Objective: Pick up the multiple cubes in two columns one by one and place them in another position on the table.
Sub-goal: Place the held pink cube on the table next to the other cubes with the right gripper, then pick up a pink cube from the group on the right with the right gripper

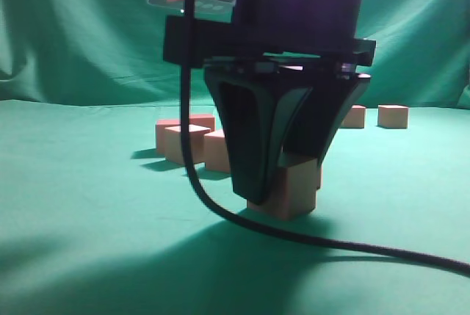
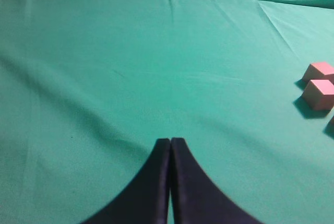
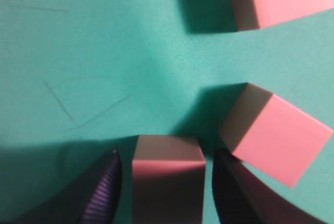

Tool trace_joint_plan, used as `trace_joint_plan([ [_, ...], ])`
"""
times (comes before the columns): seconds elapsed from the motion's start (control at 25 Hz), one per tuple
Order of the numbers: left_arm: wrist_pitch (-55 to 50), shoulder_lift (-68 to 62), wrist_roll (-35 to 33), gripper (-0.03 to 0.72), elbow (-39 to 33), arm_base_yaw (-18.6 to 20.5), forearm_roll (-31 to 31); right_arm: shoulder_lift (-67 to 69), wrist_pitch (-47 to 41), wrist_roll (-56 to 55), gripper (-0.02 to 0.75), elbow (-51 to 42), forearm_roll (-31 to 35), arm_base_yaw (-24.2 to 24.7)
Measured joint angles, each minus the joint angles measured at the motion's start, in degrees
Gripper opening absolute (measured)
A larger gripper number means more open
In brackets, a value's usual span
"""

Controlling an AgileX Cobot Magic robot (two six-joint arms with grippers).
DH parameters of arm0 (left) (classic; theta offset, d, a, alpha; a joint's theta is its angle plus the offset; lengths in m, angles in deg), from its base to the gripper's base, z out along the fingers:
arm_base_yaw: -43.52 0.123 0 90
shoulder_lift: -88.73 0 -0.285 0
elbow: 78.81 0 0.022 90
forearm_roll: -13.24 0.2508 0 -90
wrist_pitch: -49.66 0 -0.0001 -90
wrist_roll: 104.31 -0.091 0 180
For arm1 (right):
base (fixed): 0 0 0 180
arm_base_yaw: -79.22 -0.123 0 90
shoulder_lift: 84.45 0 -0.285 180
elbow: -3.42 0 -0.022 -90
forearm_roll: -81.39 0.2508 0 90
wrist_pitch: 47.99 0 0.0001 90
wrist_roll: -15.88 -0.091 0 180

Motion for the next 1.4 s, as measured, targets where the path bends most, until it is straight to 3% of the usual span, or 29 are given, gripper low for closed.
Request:
trace_joint_plan([
  [0.6, 0.0, 0.0, 0.0, 0.0, 0.0, 0.0, 0.0, -2.8, -13.0, 0.0, 0.368, 11.26, -0.6, 0.0],
  [0.84, 0.0, 0.0, 0.0, 0.0, 0.0, 0.0, 0.0, -5.75, -17.69, -4.19, 0.368, 18.87, -10.4, 0.96],
  [0.96, 0.0, 0.0, 0.0, 0.0, 0.0, 0.0, 0.0, -6.55, -19.98, -8.51, 0.368, 23.41, -13.76, 5.25],
  [1.12, 0.0, 0.0, 0.0, 0.0, 0.0, 0.0, 0.0, -6.64, -21.23, -10.15, 0.368, 28.3, -13.93, 15.14],
  [1.4, 0.0, 0.0, 0.0, 0.0, 0.0, 0.0, 0.0, -3.58, -17.82, -8.65, 0.368, 31.42, -6.34, 32.19],
])
